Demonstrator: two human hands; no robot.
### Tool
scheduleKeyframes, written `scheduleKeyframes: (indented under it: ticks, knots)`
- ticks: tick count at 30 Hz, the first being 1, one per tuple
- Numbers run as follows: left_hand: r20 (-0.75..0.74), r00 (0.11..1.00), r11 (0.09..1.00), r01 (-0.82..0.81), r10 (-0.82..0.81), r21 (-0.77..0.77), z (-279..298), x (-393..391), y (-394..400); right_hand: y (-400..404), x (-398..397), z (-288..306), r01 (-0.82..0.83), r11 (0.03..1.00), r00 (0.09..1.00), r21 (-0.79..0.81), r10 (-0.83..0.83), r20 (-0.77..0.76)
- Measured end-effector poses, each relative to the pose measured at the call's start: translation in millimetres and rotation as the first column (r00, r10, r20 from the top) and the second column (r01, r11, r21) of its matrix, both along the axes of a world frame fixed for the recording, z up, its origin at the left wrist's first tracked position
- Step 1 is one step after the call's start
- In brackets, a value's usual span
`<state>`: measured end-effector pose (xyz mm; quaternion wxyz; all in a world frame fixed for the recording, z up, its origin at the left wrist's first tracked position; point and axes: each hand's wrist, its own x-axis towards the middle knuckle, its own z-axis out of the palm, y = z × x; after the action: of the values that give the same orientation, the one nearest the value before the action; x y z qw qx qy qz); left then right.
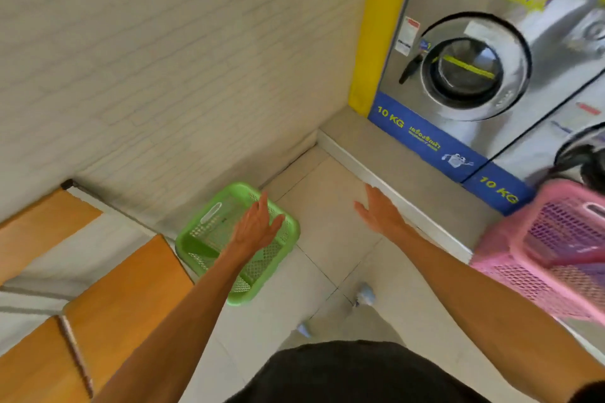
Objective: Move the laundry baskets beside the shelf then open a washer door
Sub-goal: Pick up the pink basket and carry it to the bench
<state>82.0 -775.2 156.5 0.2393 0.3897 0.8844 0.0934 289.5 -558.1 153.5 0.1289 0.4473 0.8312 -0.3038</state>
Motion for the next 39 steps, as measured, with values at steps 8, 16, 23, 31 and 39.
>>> scheduleKeyframes:
  ticks: [8,16,23,31,39]
  knots:
    - [-0.031,0.932,0.928,0.355,-0.360,-0.114,4,98,124,51,155,-2,0.190,0.980,0.977,0.053,-0.194,0.087]
    - [-0.143,0.735,0.743,0.624,-0.663,-0.242,-3,242,275,125,332,2,0.413,0.907,0.901,0.084,-0.421,0.102]
    - [-0.185,0.588,0.616,0.754,-0.788,-0.228,-4,359,399,187,474,-2,0.529,0.844,0.836,0.086,-0.536,0.115]
    - [-0.046,0.581,0.580,0.798,-0.812,-0.164,-33,438,501,264,549,-31,0.665,0.745,0.735,0.040,-0.664,0.140]
    - [0.033,0.549,0.538,0.827,-0.835,-0.166,-93,484,594,327,604,-81,0.823,0.567,0.557,0.031,-0.817,0.147]
